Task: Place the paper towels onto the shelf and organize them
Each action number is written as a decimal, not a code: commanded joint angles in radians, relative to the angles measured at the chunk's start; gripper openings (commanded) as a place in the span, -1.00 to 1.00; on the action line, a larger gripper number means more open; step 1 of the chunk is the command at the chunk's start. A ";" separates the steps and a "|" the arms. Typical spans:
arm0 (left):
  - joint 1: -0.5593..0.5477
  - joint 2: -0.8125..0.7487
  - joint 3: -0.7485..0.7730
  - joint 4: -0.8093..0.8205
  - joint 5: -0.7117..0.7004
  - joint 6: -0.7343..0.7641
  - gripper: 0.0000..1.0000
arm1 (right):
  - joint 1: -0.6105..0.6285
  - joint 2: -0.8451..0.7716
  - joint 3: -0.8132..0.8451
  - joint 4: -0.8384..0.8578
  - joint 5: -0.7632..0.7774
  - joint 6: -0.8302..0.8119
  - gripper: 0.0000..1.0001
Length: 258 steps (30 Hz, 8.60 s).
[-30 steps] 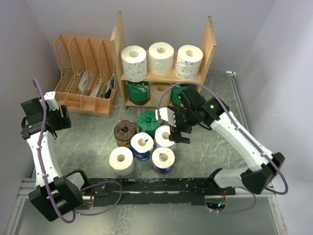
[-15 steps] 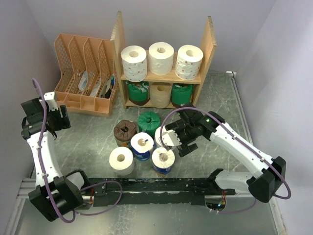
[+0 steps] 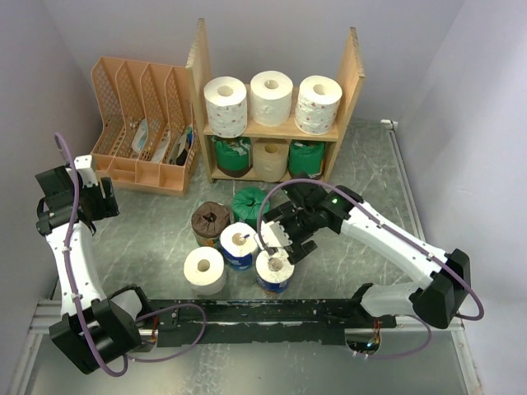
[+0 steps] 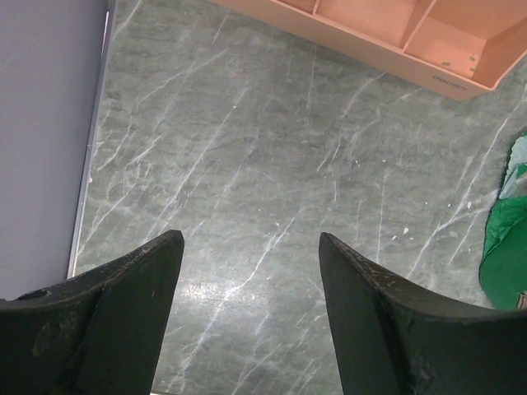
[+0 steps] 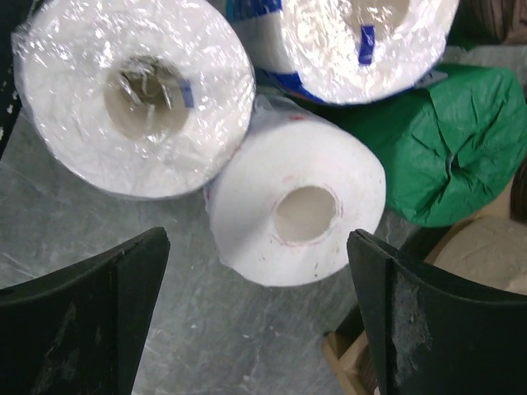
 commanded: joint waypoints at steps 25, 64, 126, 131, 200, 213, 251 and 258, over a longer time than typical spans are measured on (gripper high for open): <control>-0.001 -0.012 -0.012 0.034 0.005 0.000 0.54 | 0.044 0.029 -0.122 0.119 0.011 0.093 0.51; -0.001 -0.023 -0.013 0.035 0.013 0.003 0.53 | 0.044 0.144 -0.032 0.013 0.058 0.088 0.13; -0.001 -0.010 -0.012 0.033 0.022 0.008 0.53 | 0.027 0.272 0.765 -0.338 0.494 0.225 -1.00; -0.001 -0.013 -0.011 0.033 0.023 0.008 0.53 | 0.016 0.300 0.896 -0.337 0.575 0.210 -1.00; -0.001 -0.060 -0.010 0.027 0.072 0.019 0.53 | -0.354 0.604 1.370 -0.282 0.500 0.351 -0.98; 0.000 -0.060 -0.009 0.027 0.074 0.018 0.53 | -0.350 0.638 1.344 -0.129 0.554 0.333 -0.84; -0.001 -0.049 -0.010 0.028 0.076 0.020 0.53 | -0.349 0.530 1.367 -0.333 0.447 0.160 -0.64; -0.001 -0.050 -0.010 0.029 0.068 0.017 0.53 | -0.336 0.556 1.402 -0.332 0.443 0.144 -0.59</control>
